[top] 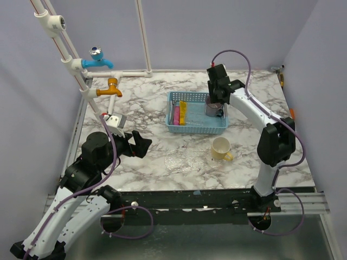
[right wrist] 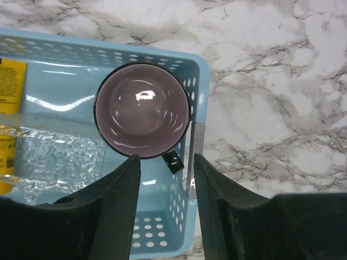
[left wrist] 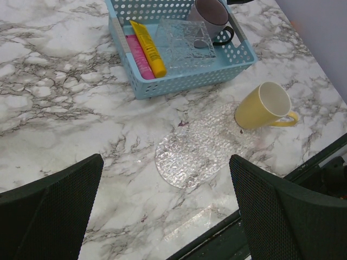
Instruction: Prepare toiletry sets of a toothbrush and toothpaste on the tray
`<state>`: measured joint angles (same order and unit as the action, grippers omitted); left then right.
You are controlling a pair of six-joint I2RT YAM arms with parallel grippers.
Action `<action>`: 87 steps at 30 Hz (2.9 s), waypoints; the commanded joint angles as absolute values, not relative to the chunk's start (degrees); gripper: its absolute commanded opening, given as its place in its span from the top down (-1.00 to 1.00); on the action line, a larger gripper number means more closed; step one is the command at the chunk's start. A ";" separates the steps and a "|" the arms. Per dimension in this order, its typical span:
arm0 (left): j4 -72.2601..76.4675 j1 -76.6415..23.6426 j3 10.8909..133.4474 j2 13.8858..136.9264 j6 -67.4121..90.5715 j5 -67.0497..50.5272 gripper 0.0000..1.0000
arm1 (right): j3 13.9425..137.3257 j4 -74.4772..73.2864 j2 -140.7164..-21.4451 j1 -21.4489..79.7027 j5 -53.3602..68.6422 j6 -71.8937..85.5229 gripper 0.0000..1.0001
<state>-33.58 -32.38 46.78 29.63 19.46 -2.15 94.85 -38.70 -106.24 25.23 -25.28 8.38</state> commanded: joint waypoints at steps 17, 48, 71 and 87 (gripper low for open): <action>-34.80 -32.51 47.24 30.65 19.16 -2.73 -0.98 | 104.02 -36.30 -118.75 17.95 -15.01 8.70 0.11; -34.86 -32.52 47.11 31.10 19.16 -2.63 -0.98 | 105.47 -36.45 -124.61 17.32 -12.56 8.62 0.24; -34.89 -32.51 47.12 31.03 19.16 -2.64 -0.98 | 105.31 -38.24 -117.50 17.23 -16.96 9.21 0.99; -34.93 -32.52 47.20 30.44 19.26 -2.31 -0.98 | 100.43 -38.81 -103.07 17.26 -18.50 15.11 0.99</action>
